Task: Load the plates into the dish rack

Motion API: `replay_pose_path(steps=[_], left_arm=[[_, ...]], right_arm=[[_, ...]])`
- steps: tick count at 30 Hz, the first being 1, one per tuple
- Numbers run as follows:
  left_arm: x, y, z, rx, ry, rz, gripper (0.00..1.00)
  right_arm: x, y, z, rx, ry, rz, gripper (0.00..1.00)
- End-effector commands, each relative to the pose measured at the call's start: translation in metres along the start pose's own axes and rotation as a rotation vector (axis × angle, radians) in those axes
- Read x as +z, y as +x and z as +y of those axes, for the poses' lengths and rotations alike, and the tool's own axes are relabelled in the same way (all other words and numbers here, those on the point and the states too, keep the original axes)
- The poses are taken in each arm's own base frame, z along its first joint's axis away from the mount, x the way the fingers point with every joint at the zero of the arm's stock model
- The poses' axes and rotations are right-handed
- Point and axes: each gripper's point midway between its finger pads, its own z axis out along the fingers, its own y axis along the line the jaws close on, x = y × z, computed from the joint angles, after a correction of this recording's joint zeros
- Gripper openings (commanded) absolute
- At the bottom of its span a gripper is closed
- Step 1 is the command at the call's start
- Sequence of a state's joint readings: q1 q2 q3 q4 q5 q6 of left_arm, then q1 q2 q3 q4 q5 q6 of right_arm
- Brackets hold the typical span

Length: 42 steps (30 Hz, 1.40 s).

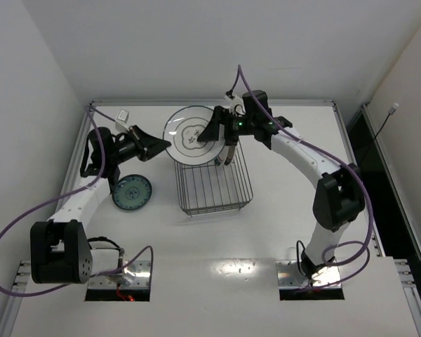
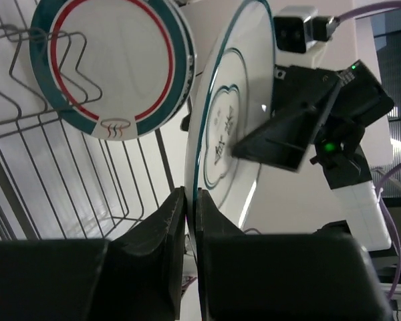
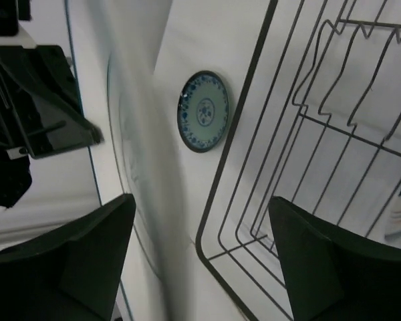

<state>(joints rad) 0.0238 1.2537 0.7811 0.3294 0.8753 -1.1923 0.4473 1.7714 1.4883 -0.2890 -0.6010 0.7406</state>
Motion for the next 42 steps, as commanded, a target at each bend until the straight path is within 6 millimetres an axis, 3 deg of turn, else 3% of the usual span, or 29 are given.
replay_pose_path(steps=[1,3,4,5,6,8,9,10,11,12,13,14,15,16,17,18,20,24,27,34,42], left_arm=[[0.002,0.018,-0.021,0.036,0.066,0.027,0.0],[0.004,0.022,-0.015,0.034,0.04,0.031,0.03],[0.004,0.024,-0.01,0.029,0.024,0.039,0.1],[0.005,0.024,-0.005,0.048,0.008,0.047,0.24],[0.007,0.029,0.011,0.011,-0.047,0.077,0.44],[0.007,0.022,0.019,0.029,-0.122,0.088,0.52],[-0.005,0.024,0.041,0.02,-0.236,0.104,0.56],[-0.01,0.012,0.059,0.028,-0.346,0.057,0.61],[-0.015,0.0,0.059,0.058,-0.398,0.025,0.61],[-0.031,-0.001,0.072,0.058,-0.496,0.024,0.62],[-0.043,-0.014,0.086,0.075,-0.605,-0.035,0.65],[-0.052,-0.026,0.085,0.102,-0.658,-0.076,0.65],[-0.068,-0.023,0.094,0.081,-0.753,-0.08,0.68],[-0.088,-0.036,0.109,0.096,-0.881,-0.147,0.72],[-0.099,-0.037,0.117,0.084,-0.945,-0.163,0.72],[-0.114,-0.037,0.124,0.072,-1.011,-0.17,0.75],[-0.134,-0.041,0.134,0.067,-1.1,-0.195,0.77],[-0.16,-0.022,0.167,-0.018,-1.202,-0.165,0.77],[-0.173,-0.012,0.182,-0.049,-1.246,-0.167,0.77],[-0.182,-0.005,0.194,-0.089,-1.262,-0.17,0.77],[-0.186,-0.005,0.2,-0.096,-1.277,-0.159,0.77]], right_arm=[[0.015,-0.01,0.012,0.046,-0.115,-0.014,0.44],[0.014,-0.01,0.014,0.051,-0.127,-0.014,0.09],[0.013,-0.013,0.008,0.064,-0.104,-0.022,0.0],[0.008,-0.017,0.01,0.06,-0.086,-0.047,0.0],[0.003,-0.021,0.014,0.056,-0.078,-0.061,0.0],[-0.01,-0.033,0.003,0.041,0.041,-0.111,0.0],[-0.026,-0.049,0.013,0.007,0.078,-0.166,0.0],[-0.039,-0.052,-0.008,0.001,0.237,-0.197,0.0],[-0.046,-0.056,-0.013,-0.017,0.313,-0.213,0.0],[-0.063,-0.075,-0.003,-0.058,0.359,-0.272,0.0],[-0.069,-0.082,-0.012,-0.082,0.458,-0.309,0.0],[-0.072,-0.071,-0.017,-0.114,0.535,-0.265,0.0],[-0.08,-0.083,-0.01,-0.145,0.572,-0.292,0.0],[-0.078,-0.073,-0.029,-0.177,0.699,-0.244,0.0],[-0.082,-0.077,-0.036,-0.188,0.753,-0.243,0.0],[-0.08,-0.083,-0.02,-0.232,0.765,-0.26,0.0],[-0.085,-0.088,-0.023,-0.298,0.872,-0.268,0.0],[-0.063,-0.082,-0.035,-0.42,1.035,-0.225,0.0],[-0.062,-0.088,-0.033,-0.486,1.116,-0.241,0.0],[-0.043,-0.083,-0.056,-0.541,1.207,-0.188,0.0],[-0.015,-0.071,-0.074,-0.528,1.15,-0.141,0.0]])
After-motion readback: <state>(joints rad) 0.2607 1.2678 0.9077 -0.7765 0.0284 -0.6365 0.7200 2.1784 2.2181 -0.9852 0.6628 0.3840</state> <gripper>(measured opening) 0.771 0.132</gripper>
